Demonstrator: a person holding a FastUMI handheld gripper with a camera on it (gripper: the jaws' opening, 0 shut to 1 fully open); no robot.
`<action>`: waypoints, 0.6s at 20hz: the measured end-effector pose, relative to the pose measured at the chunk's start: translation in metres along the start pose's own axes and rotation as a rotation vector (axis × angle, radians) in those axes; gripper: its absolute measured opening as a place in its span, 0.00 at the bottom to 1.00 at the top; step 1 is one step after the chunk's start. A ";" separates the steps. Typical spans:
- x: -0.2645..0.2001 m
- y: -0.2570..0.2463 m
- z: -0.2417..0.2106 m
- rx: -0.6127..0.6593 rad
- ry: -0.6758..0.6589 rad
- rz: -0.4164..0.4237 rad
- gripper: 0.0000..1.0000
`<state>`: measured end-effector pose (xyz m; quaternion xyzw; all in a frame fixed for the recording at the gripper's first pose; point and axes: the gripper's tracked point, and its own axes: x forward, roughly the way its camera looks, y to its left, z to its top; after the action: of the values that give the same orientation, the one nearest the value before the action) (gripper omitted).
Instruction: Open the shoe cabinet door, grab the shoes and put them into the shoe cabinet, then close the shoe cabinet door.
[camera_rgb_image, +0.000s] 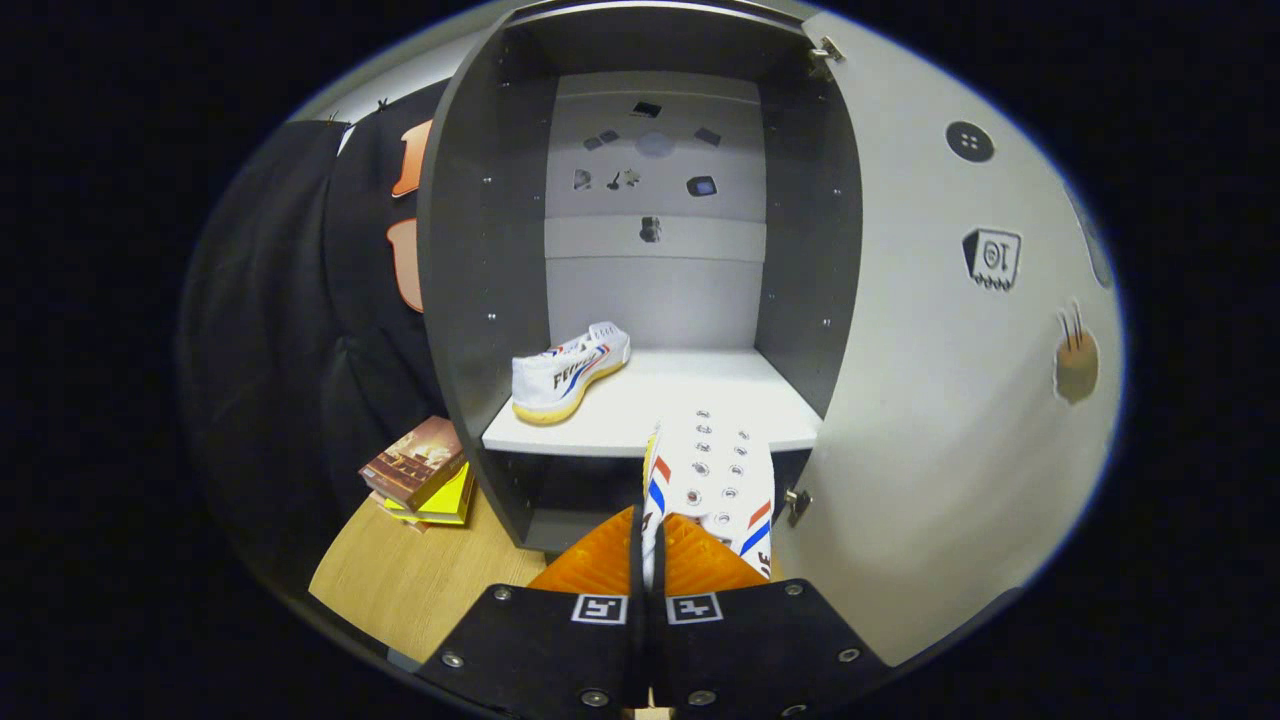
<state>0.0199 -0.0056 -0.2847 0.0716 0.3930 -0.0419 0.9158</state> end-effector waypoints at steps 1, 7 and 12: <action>0.009 -0.001 0.011 -0.003 -0.004 -0.005 0.00; 0.081 -0.005 0.057 -0.022 0.012 0.009 0.00; 0.146 -0.003 0.081 -0.044 0.018 -0.009 0.00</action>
<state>0.1779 -0.0253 -0.3359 0.0502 0.4022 -0.0368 0.9134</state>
